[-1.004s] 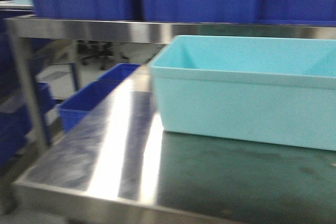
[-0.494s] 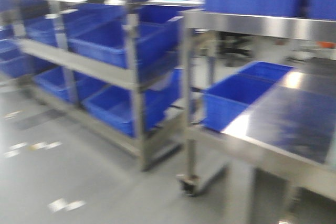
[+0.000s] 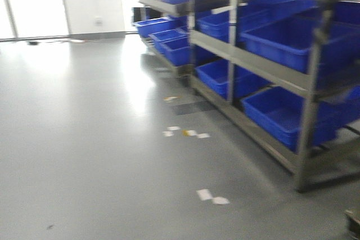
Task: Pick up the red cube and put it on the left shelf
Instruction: 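Drive the base away from the table holding the red cube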
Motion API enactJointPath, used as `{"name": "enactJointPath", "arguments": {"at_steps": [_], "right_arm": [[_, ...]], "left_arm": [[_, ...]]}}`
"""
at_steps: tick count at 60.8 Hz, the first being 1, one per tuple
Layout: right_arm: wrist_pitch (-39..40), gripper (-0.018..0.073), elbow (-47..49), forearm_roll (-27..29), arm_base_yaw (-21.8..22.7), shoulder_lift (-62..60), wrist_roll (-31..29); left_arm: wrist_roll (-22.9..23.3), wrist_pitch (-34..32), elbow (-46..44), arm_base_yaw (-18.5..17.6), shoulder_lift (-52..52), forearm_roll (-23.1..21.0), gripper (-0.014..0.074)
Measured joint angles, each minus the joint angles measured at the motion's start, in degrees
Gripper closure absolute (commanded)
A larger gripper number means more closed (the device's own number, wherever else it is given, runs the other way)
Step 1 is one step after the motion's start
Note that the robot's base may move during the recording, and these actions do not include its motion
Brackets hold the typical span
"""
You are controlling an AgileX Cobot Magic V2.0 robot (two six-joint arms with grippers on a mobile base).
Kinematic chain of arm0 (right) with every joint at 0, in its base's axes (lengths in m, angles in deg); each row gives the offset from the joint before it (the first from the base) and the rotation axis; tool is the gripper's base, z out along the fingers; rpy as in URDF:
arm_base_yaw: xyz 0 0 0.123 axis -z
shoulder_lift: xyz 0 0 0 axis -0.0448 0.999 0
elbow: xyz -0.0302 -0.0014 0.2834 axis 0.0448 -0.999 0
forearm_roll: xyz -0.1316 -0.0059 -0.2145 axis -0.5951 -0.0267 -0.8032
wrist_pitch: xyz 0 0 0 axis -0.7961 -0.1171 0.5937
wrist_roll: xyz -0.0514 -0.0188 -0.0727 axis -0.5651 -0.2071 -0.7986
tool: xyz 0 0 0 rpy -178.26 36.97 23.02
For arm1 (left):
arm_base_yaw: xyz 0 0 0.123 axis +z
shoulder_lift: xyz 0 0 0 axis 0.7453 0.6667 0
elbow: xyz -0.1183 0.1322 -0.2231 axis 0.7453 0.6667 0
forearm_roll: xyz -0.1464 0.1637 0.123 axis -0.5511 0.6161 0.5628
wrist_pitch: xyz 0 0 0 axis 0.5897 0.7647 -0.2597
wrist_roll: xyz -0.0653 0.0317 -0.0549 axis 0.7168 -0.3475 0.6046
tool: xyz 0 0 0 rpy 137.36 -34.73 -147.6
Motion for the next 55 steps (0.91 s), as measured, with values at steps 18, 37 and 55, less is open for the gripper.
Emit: {"name": "enactJointPath", "arguments": {"at_steps": [18,37,55], "right_arm": [[0.0,0.0412,0.0,0.0,0.0,0.0,0.0],[0.0,0.0412,0.0,0.0,0.0,0.0,0.0],[0.0,0.0412,0.0,0.0,0.0,0.0,0.0]], "left_arm": [[0.0,0.0,0.0,0.0,0.0,0.0,0.0495],[0.0,0.0,0.0,0.0,0.0,0.0,0.0495],[0.0,0.0,0.0,0.0,0.0,0.0,0.0495]]}}
